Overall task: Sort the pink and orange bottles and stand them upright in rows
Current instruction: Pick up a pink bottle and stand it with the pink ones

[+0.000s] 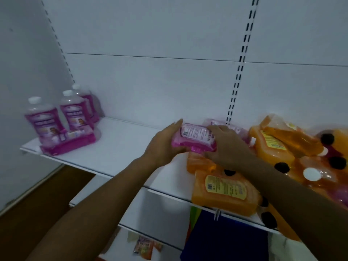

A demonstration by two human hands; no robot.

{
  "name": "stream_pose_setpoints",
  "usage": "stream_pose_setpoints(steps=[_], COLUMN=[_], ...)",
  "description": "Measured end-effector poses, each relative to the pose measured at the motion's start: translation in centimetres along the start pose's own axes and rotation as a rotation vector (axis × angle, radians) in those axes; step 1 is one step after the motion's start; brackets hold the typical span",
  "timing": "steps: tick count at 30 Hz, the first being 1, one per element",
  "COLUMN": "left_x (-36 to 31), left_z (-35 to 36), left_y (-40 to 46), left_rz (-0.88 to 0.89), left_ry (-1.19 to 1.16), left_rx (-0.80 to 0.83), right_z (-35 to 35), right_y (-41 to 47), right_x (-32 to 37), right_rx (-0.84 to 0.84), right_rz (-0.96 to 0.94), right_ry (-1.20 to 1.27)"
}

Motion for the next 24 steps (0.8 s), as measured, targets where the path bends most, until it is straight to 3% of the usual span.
stream_pose_setpoints(steps=[11, 17, 24], left_x=[9.0, 14.2, 18.2], left_z=[-14.5, -20.9, -25.1], left_y=[-9.9, -12.1, -12.2], left_rz=[-0.372, -0.452, -0.505], left_ry=[0.13, 0.159, 0.142], left_rx=[-0.396, -0.519, -0.618], right_z=[7.3, 11.4, 14.3], right_y=[10.2, 15.5, 20.5], right_x=[17.7, 26.5, 32.0], right_rx=[0.202, 0.242, 0.253], right_rz=[-0.402, -0.526, -0.618], right_ry=[0.291, 0.393, 0.411])
Point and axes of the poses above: each hand's wrist, its own y-axis towards the middle knuckle, its own z-axis out of the palm, x = y × z, the point moved 1 cm from there along y, towards the middle knuckle, and after that the axes turned 3 degrees about -y, right-handed, at the moved point
